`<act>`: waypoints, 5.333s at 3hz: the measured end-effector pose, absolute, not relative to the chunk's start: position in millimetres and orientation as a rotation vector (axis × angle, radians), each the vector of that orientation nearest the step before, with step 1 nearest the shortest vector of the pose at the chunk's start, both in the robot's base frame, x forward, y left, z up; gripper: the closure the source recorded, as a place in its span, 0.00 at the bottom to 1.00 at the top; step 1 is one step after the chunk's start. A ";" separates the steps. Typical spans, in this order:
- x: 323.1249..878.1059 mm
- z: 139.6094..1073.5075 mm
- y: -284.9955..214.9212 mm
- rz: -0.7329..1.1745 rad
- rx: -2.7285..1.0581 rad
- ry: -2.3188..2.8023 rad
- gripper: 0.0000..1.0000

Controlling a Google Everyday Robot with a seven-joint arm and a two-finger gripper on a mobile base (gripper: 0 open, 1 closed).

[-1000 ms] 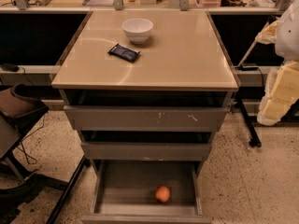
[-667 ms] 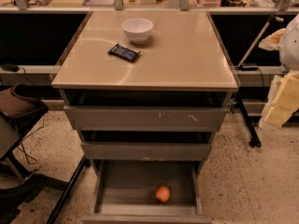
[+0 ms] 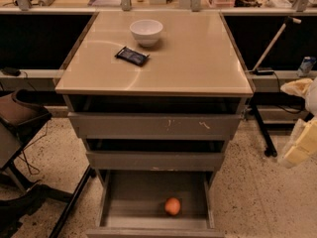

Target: Pick orange from bottom drawer and place on counter

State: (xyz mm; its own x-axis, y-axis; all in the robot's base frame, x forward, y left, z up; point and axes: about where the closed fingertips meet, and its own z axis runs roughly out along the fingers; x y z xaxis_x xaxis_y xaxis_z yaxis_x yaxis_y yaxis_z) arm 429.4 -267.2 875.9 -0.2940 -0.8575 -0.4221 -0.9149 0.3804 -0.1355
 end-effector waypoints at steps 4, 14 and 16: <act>423.8 730.0 -257.0 0.489 -1.372 2.219 0.00; 524.4 411.1 -98.1 0.494 -0.846 2.312 0.00; 554.1 340.8 -104.7 0.349 -0.676 2.359 0.00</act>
Offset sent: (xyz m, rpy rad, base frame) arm 0.0018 -0.0465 -0.1322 0.1092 0.1296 -0.0808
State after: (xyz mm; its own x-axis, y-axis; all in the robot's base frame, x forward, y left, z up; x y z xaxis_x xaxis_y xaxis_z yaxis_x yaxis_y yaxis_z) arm 554.1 -104.7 340.8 -0.6554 -0.3773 -0.6543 -0.5506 0.8317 0.0720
